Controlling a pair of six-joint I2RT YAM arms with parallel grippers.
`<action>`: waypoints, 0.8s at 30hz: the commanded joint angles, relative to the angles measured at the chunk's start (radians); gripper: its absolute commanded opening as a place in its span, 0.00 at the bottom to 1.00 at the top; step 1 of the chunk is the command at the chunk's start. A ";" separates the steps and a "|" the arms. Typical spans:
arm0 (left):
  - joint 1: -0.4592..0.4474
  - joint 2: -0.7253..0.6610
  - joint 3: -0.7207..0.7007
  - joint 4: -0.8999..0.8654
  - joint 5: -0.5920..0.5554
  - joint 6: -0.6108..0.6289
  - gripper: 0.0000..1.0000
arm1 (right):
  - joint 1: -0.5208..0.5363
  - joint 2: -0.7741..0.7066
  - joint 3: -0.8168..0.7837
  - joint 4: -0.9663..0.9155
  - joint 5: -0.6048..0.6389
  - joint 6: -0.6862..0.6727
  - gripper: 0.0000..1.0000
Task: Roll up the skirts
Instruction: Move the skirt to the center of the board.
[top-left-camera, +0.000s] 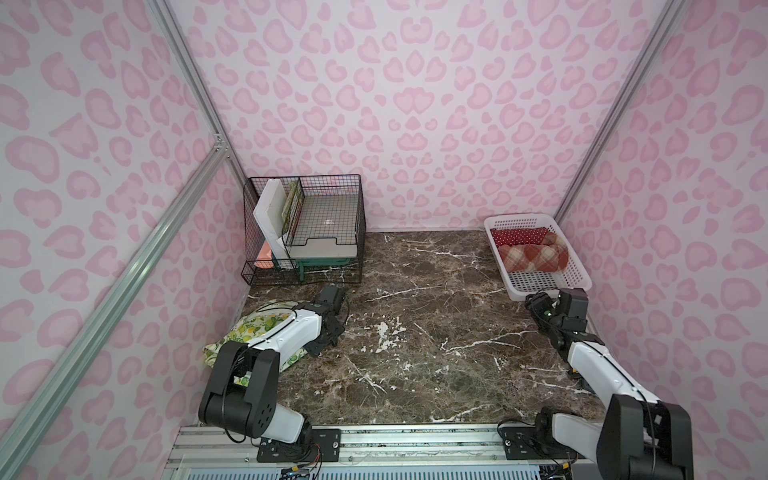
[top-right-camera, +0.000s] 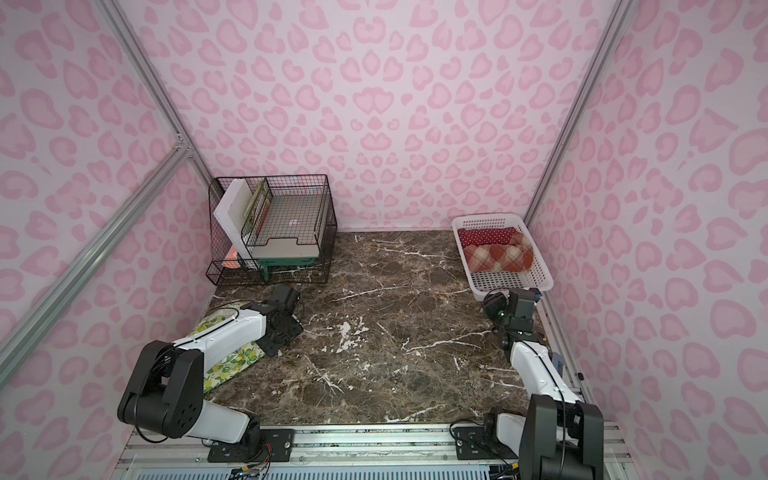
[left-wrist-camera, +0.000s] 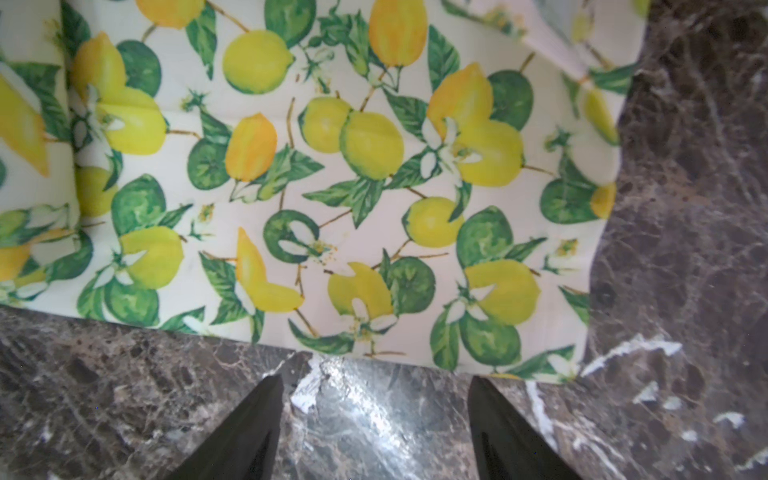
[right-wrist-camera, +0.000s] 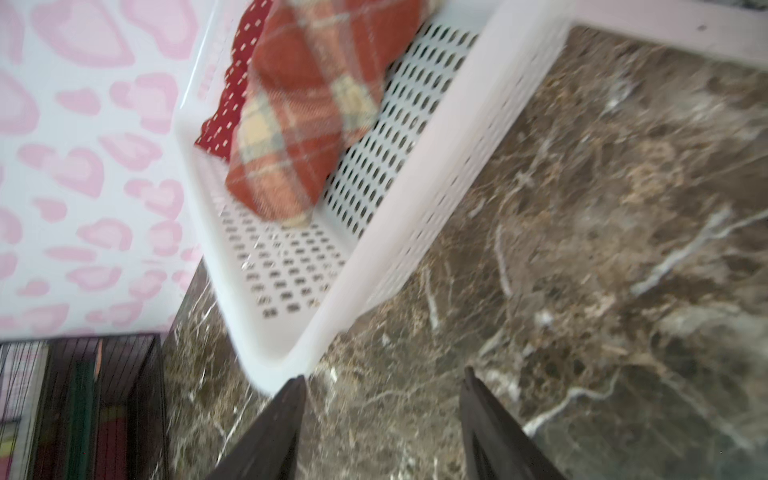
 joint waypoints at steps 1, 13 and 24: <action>0.002 0.011 0.003 0.044 -0.044 -0.004 0.70 | 0.048 -0.101 -0.038 -0.057 0.040 -0.043 0.63; 0.048 0.139 -0.001 0.105 0.047 -0.005 0.00 | 0.049 -0.398 -0.079 -0.179 0.086 -0.110 0.61; -0.222 0.004 -0.002 0.053 0.156 -0.082 0.00 | 0.049 -0.380 -0.052 -0.151 0.050 -0.117 0.60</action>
